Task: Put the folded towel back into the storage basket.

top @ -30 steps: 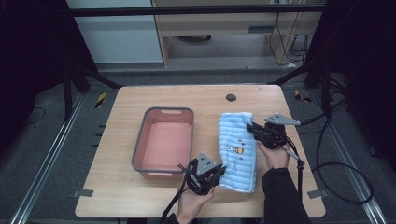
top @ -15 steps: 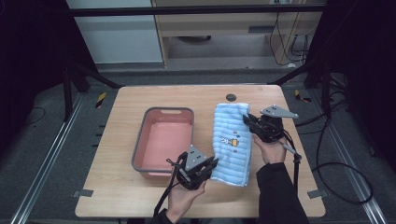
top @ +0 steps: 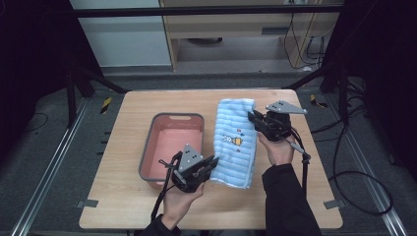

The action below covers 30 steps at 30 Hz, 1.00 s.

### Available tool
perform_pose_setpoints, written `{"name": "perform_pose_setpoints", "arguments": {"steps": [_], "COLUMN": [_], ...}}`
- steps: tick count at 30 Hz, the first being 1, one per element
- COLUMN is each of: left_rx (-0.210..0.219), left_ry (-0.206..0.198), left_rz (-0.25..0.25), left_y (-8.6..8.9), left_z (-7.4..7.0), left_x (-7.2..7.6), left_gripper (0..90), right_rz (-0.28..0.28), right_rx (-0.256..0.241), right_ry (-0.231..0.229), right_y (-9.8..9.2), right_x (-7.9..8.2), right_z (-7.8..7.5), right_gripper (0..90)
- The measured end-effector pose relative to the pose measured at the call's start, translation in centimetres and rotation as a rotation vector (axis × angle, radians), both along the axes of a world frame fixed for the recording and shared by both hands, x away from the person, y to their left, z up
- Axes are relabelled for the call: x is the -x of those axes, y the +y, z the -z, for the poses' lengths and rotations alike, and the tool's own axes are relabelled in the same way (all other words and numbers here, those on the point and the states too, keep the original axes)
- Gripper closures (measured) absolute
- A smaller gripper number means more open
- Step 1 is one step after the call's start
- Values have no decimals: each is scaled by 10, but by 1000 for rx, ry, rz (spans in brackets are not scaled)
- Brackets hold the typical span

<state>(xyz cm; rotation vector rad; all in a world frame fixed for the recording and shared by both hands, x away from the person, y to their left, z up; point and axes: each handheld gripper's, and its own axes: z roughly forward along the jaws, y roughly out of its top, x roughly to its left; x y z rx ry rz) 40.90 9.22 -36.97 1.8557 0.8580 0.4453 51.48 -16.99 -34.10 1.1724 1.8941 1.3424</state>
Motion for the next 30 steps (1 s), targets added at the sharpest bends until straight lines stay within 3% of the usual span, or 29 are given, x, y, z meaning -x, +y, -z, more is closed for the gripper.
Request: {"name": "perform_pose_setpoints", "arguments": {"steps": [17, 30], "left_rx": [17, 28], "left_ry": [-34, -47], "left_rz": [-66, -125], "left_y": [40, 74], "left_z": [-19, -26], "left_x": [-7, -9], "left_gripper": [843, 843], "right_rz": [-33, -69], "right_rx": [-13, -15], "right_ry": [-27, -34], "right_y": [46, 82], "right_x": [-17, -32], "right_z": [-18, -22], "right_gripper": [796, 796]}}
